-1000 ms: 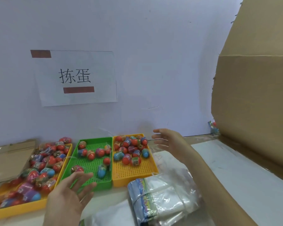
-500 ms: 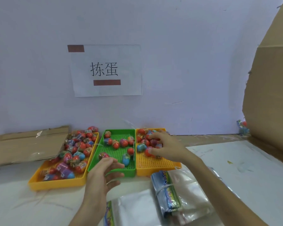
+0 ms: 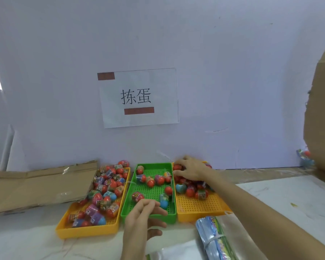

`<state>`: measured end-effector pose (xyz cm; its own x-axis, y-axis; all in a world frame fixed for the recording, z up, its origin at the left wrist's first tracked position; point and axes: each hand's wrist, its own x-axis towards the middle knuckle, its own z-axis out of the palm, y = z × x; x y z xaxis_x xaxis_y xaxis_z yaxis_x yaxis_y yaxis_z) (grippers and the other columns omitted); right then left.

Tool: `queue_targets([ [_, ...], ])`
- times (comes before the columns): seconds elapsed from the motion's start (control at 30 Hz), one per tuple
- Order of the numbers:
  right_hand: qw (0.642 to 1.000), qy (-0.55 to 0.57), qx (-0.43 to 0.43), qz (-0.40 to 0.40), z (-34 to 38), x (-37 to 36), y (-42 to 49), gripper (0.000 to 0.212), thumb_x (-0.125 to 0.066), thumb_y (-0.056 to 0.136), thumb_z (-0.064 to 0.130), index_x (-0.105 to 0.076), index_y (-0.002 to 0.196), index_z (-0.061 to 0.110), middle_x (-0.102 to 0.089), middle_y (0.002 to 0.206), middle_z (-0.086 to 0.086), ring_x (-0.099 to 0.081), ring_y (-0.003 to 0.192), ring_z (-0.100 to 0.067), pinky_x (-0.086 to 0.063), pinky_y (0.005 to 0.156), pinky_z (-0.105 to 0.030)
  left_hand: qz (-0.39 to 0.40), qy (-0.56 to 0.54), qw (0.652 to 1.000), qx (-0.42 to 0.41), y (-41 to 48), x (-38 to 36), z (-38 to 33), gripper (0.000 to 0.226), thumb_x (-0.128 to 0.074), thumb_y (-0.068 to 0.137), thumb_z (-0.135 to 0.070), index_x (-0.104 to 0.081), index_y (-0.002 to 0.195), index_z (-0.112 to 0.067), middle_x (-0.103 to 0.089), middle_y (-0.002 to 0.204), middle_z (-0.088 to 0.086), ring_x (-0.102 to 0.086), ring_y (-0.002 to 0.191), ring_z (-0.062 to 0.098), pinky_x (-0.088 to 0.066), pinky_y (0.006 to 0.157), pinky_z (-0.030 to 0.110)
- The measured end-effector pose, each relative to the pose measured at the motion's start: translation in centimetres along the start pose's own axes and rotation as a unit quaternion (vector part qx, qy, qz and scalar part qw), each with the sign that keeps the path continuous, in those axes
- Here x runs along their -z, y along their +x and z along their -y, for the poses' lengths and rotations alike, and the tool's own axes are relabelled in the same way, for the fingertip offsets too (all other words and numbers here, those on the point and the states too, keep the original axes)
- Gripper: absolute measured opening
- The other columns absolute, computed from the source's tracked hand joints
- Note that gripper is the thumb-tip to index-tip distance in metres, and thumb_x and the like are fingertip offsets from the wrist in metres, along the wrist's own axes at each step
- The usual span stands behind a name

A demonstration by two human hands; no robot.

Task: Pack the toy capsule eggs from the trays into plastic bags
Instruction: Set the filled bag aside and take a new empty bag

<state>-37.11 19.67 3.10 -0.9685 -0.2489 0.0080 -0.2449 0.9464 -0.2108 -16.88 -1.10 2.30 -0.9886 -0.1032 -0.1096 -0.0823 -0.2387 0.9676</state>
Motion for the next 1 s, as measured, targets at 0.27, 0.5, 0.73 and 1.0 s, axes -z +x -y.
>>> queue_targets([
  [0.27,0.995,0.012,0.077,0.055,-0.4,0.5,-6.6,0.051,-0.051,0.098,0.059,-0.051,0.139,0.028,-0.05,0.128,0.0,-0.052,0.12,-0.023,-0.041,0.1,-0.036,0.011,0.001,1.0,-0.017,-0.7,-0.4,0.0,0.021,-0.056,0.102,-0.016,-0.069,0.095,-0.002,-0.076,0.082,0.013,-0.065,0.056,0.02,-0.049,0.045,0.024],
  [0.5,0.989,0.128,0.033,-0.07,-2.0,3.5,-5.5,0.045,-0.049,0.102,0.049,-0.053,0.141,0.027,-0.048,0.145,-0.002,-0.05,0.126,-0.018,-0.037,0.102,-0.031,0.008,0.01,1.0,-0.028,-0.8,-0.7,0.6,0.021,-0.056,0.102,-0.016,-0.07,0.093,-0.004,-0.076,0.081,0.012,-0.065,0.057,0.02,-0.049,0.046,0.024],
  [0.73,0.996,0.057,-0.048,-0.042,-4.2,0.0,-1.1,0.043,-0.048,0.101,0.053,-0.061,0.133,0.027,-0.042,0.146,-0.005,-0.046,0.131,-0.024,-0.036,0.112,-0.043,0.009,-0.001,1.0,-0.007,-0.1,-0.1,0.0,0.021,-0.055,0.103,-0.015,-0.068,0.092,-0.004,-0.075,0.079,0.012,-0.064,0.054,0.02,-0.048,0.045,0.025],
  [1.0,1.0,0.007,-0.02,-0.009,-3.1,-1.3,-3.8,0.044,-0.028,0.105,0.056,-0.056,0.133,0.038,-0.053,0.143,0.009,-0.041,0.135,-0.014,-0.019,0.113,-0.043,0.008,0.005,1.0,-0.02,-0.8,-0.4,0.1,0.021,-0.055,0.103,-0.017,-0.069,0.094,-0.004,-0.076,0.08,0.009,-0.064,0.057,0.018,-0.048,0.048,0.024],
])
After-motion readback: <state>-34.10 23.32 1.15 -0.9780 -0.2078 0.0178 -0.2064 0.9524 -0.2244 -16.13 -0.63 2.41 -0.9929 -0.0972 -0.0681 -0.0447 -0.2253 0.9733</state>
